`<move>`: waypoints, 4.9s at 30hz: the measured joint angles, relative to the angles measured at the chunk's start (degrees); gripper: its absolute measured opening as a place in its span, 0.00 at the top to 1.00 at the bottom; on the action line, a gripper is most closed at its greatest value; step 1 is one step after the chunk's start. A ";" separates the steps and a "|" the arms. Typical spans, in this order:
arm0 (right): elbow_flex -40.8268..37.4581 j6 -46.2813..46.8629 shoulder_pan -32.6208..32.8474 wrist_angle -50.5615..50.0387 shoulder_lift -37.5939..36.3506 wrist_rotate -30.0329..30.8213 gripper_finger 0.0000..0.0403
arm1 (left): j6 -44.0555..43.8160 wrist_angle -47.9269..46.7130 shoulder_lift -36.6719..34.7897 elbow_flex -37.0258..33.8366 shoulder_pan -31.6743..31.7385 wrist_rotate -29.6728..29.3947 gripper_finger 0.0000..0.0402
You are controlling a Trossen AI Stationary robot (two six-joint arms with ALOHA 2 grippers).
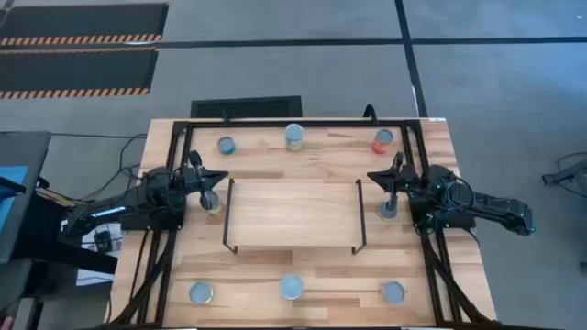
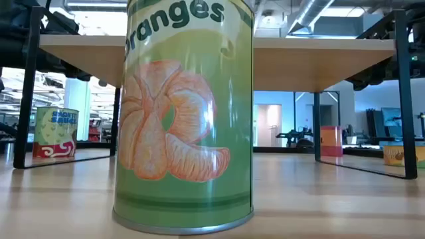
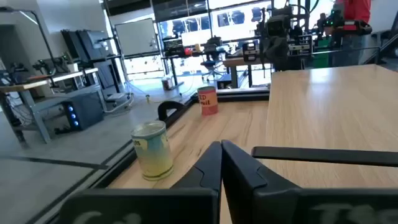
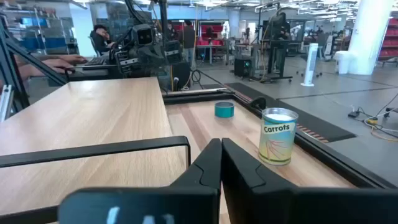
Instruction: Pick and place cans onto a shelf
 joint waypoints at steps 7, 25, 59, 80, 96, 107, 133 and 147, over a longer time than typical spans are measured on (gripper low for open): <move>0.00 -0.01 -0.01 -0.01 0.01 0.00 0.93 | 0.00 0.00 -0.01 0.01 -0.01 -0.02 1.00; 0.00 0.00 -0.02 -0.02 0.02 -0.02 0.93 | 0.00 0.01 -0.02 0.02 -0.01 -0.01 1.00; 0.00 0.00 -0.81 0.46 0.00 2.74 0.93 | 0.00 0.02 -0.02 0.01 -0.02 0.00 1.00; 0.00 8.96 -1.77 14.76 0.02 5.29 0.95 | -6.25 0.23 -0.02 0.01 -0.01 0.66 1.00; 5.98 -6.35 -0.07 30.87 15.89 4.62 0.99 | -6.67 3.04 -0.02 0.00 -0.02 -3.01 1.00; 18.37 -9.46 -0.07 32.70 44.52 3.73 1.00 | -7.50 3.03 -0.02 0.00 -0.02 -2.82 1.00; 67.68 -18.85 -11.88 -9.66 91.03 -7.49 0.95 | -3.12 9.27 -0.02 0.00 -0.02 -3.08 1.00; 87.10 -36.32 -12.56 -25.61 107.99 -7.65 0.74 | -2.82 9.46 0.00 0.00 -0.02 -3.23 1.00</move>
